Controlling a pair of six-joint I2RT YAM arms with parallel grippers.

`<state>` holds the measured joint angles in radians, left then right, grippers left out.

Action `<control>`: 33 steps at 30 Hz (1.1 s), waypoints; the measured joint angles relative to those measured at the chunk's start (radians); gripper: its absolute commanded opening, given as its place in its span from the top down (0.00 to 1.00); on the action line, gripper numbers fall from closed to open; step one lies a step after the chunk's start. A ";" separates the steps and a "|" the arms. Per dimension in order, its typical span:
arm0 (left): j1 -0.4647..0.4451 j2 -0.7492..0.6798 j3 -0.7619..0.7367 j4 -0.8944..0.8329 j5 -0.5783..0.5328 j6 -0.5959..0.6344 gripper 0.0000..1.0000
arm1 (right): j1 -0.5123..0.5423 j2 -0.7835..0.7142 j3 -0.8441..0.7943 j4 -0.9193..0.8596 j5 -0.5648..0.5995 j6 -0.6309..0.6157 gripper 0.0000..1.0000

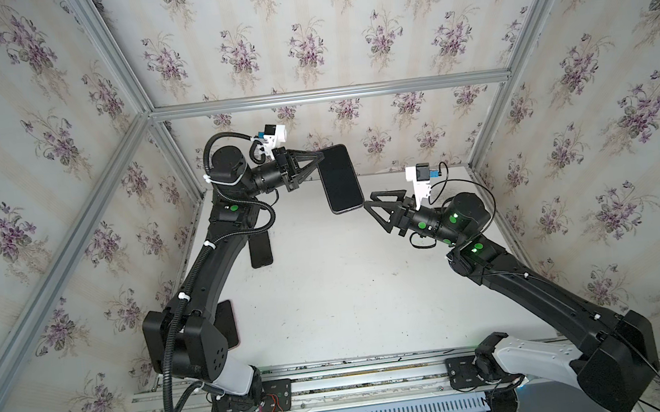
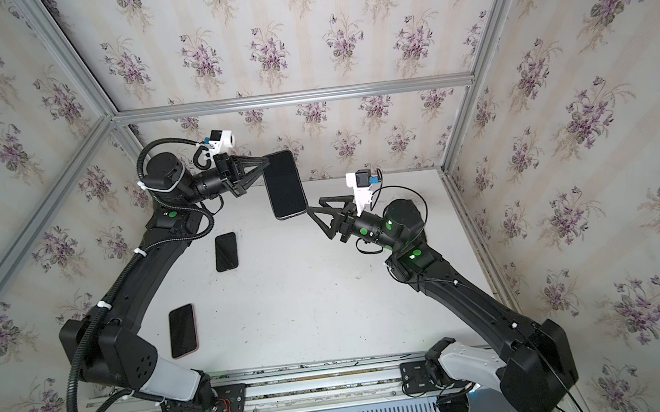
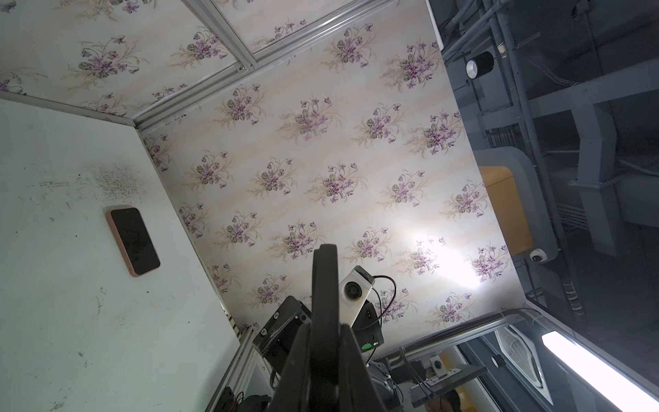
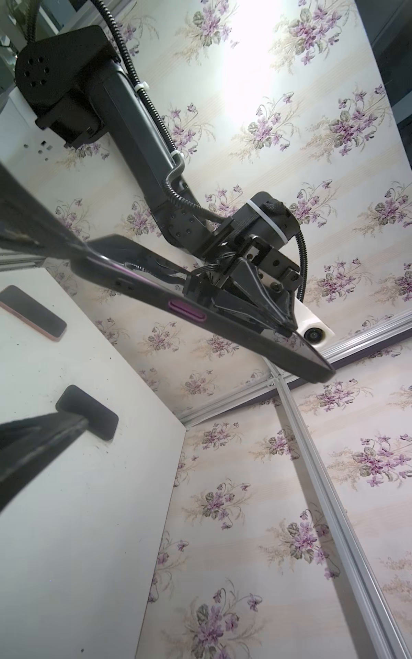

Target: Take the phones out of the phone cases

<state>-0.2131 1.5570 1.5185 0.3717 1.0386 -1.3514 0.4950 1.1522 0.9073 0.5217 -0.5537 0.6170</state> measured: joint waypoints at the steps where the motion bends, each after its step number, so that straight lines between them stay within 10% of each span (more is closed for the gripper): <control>1: 0.000 0.000 0.000 0.004 0.000 -0.003 1.00 | -0.001 0.002 -0.001 0.009 -0.003 0.008 0.29; 33: -0.009 0.003 0.000 0.085 -0.041 -0.011 1.00 | 0.001 0.092 0.007 0.126 -0.053 0.101 0.33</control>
<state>-0.2222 1.5604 1.5188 0.4564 0.9977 -1.3628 0.4957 1.2446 0.9142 0.6479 -0.6064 0.7181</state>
